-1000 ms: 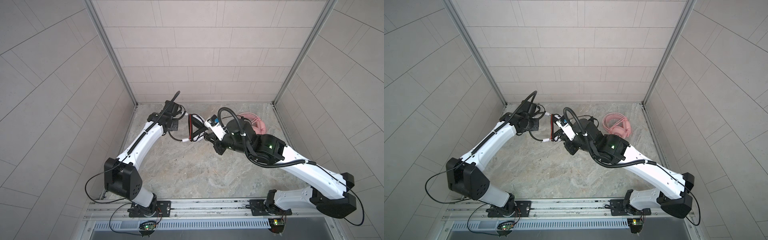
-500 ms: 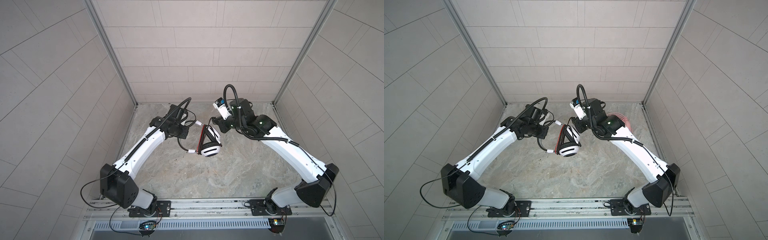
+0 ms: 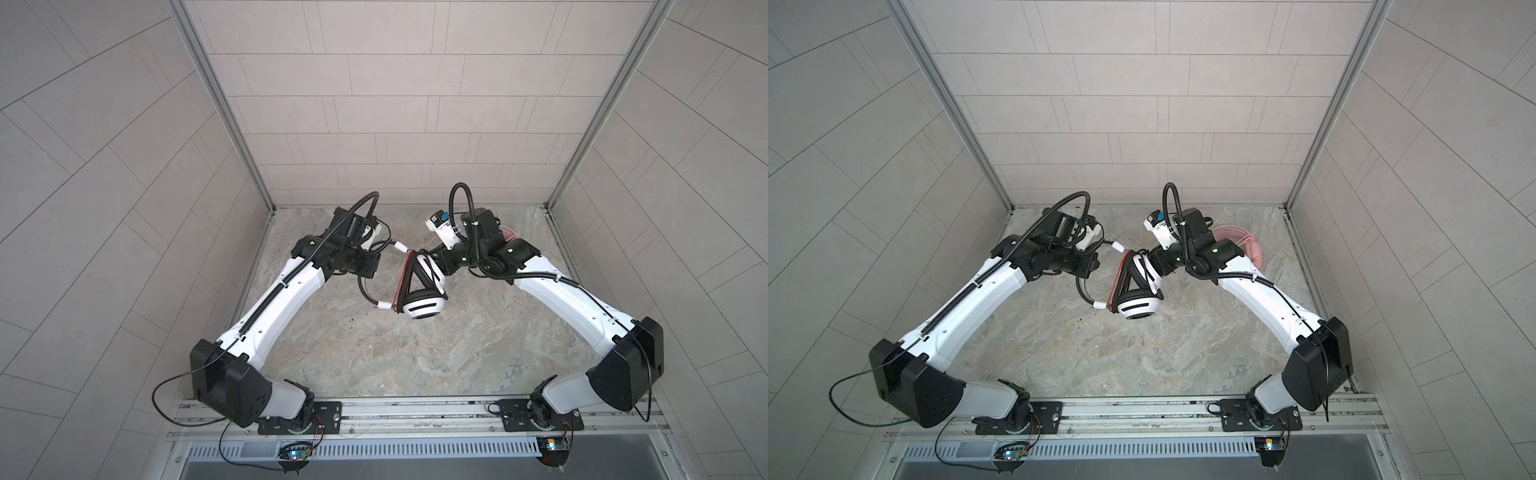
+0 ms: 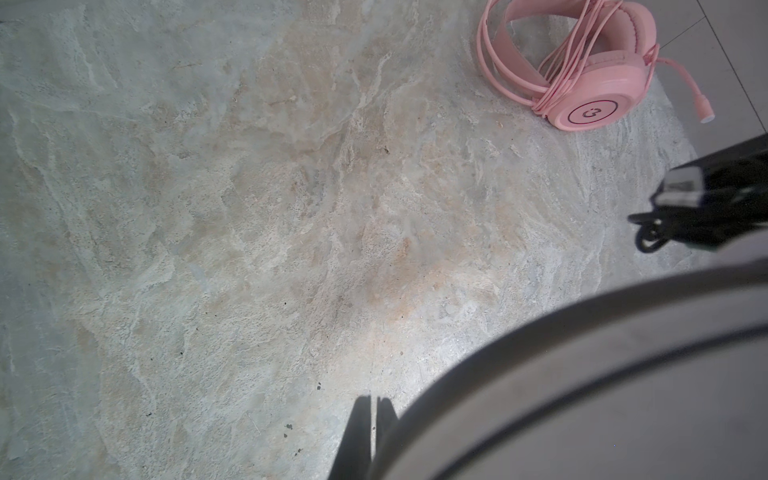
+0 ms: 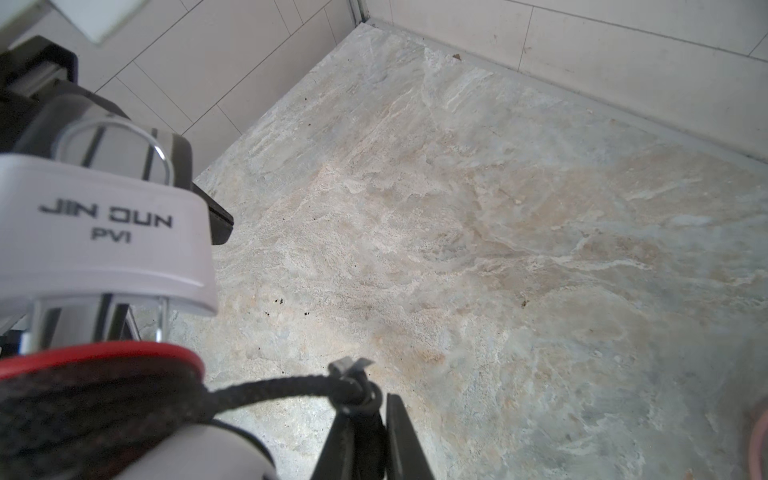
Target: Wrap the headphones
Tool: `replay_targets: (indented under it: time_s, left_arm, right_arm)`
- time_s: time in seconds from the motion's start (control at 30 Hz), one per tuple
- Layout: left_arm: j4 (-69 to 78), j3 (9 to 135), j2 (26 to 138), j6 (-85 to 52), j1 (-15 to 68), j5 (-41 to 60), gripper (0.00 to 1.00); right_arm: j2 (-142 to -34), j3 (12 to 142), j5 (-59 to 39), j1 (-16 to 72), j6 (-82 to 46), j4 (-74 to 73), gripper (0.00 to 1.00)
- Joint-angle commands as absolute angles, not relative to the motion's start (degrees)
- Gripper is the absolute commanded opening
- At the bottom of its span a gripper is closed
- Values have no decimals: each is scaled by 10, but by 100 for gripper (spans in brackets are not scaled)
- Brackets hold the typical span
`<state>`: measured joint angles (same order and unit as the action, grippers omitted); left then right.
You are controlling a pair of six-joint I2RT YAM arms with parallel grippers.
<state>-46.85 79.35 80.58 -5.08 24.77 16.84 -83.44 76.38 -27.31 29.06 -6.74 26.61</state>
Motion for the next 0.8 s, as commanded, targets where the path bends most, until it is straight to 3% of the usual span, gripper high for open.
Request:
replay_targets:
  time_s: [0.0, 0.1, 0.3, 0.5, 0.77]
  left_arm:
    - [-428, 820, 792, -81, 245, 209, 0]
    - [-439, 824, 802, -83, 238, 188, 0]
    - [-448, 826, 820, -96, 213, 173, 0]
    - [-446, 831, 867, -141, 181, 118, 0]
    - [-421, 880, 1003, -207, 116, 65, 0]
  right_arm:
    - [-806, 739, -278, 280, -78, 246, 24]
    - [-787, 715, -268, 262, -84, 238, 34]
    - [-752, 657, -223, 233, -93, 228, 41]
    - [-719, 583, -163, 232, -95, 216, 43]
    - [-668, 450, -174, 232, -132, 146, 43]
